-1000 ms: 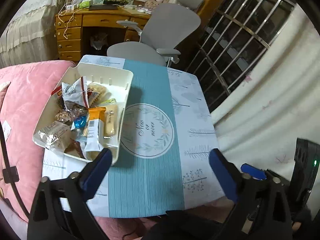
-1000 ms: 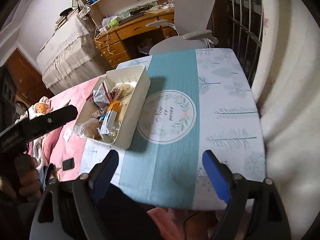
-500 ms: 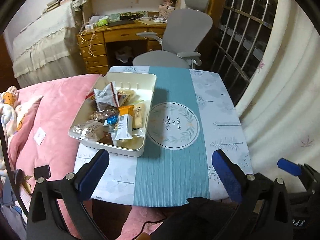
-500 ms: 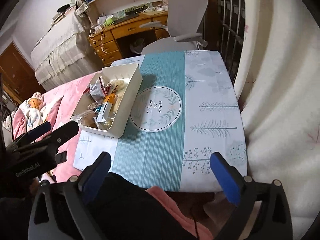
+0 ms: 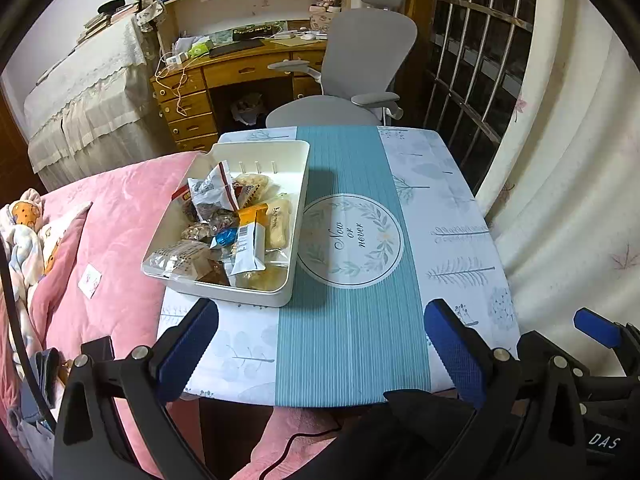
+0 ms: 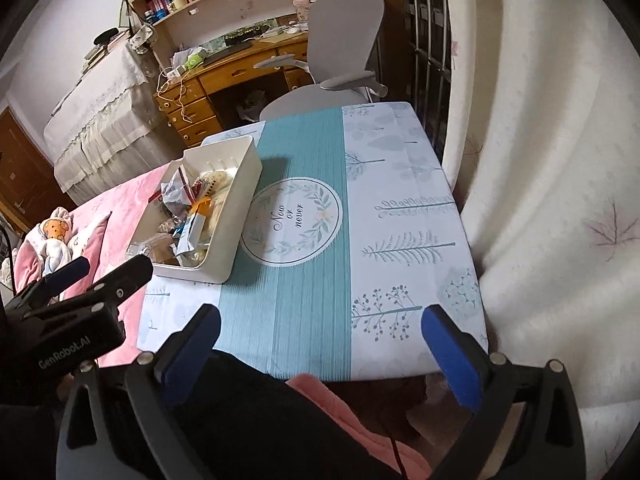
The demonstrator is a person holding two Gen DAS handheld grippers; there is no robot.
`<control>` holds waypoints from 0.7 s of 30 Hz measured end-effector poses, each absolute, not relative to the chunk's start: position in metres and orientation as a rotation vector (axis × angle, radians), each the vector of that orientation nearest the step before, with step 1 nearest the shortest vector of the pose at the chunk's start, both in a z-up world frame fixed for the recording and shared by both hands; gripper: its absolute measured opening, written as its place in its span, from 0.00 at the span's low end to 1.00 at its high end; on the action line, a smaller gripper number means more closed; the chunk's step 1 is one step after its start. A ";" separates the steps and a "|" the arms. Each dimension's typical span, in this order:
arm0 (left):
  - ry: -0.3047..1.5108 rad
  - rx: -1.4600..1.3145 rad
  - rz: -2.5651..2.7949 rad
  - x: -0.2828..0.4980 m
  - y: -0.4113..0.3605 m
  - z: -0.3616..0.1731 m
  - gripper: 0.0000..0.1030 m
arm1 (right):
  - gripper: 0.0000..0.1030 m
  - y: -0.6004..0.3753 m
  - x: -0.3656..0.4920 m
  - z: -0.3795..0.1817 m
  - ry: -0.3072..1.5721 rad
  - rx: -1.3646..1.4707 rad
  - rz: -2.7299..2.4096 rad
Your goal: Organize snacks
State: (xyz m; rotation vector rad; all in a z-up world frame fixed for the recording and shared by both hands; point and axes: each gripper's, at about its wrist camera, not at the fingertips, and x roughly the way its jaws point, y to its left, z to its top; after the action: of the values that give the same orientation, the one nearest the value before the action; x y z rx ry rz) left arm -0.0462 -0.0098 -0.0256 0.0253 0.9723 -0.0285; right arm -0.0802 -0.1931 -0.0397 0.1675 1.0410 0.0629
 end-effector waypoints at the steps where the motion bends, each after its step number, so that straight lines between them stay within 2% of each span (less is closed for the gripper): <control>1: 0.973 0.026 -0.030 -0.046 -0.010 -0.026 0.99 | 0.98 -0.193 -0.080 -0.041 1.044 0.170 0.061; 21: 0.994 0.040 -0.028 -0.042 -0.016 -0.030 0.99 | 0.98 -0.202 -0.074 -0.047 1.065 0.178 0.072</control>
State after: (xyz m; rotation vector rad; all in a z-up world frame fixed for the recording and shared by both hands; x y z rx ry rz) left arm -0.0415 -0.0164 -0.0303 0.0401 0.9943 -0.0284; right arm -0.0738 -0.2018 -0.0472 0.1776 1.0652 0.0721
